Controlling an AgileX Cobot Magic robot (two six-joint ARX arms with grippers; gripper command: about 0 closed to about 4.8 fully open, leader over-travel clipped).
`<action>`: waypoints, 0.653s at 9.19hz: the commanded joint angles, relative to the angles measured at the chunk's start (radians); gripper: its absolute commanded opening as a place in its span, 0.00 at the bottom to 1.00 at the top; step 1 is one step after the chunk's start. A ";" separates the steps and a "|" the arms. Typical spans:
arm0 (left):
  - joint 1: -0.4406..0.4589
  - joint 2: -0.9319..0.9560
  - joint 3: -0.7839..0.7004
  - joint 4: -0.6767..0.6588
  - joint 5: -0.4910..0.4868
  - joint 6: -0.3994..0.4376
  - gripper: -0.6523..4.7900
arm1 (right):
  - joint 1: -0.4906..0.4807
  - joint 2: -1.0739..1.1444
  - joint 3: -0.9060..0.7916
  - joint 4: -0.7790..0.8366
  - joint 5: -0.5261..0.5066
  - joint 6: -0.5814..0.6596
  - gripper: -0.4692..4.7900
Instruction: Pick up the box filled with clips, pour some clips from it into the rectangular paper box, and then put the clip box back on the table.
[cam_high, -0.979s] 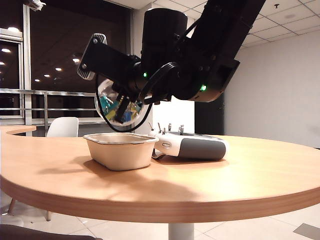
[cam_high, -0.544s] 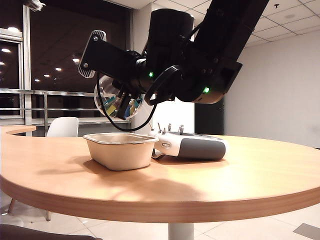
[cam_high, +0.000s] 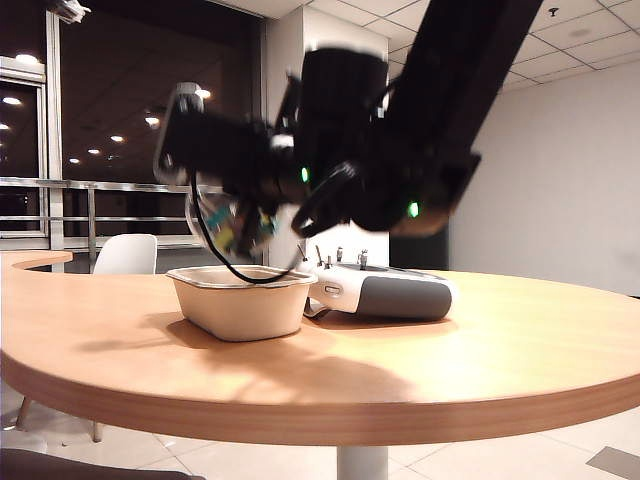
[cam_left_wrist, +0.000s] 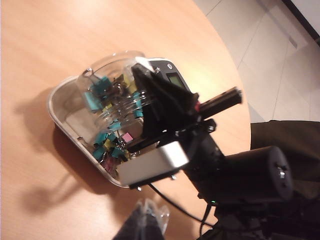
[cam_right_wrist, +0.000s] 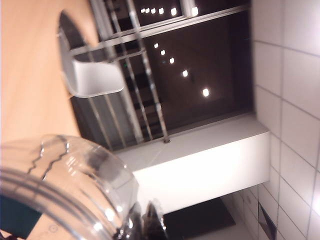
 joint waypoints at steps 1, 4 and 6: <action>-0.001 -0.002 0.005 -0.008 0.006 0.003 0.11 | -0.008 0.024 0.005 0.089 -0.020 -0.108 0.08; -0.001 -0.002 0.005 -0.008 0.005 0.005 0.11 | -0.023 0.024 0.005 0.161 -0.097 -0.290 0.08; -0.001 -0.002 0.005 -0.008 0.005 0.005 0.11 | -0.021 0.019 0.007 0.163 -0.110 -0.354 0.08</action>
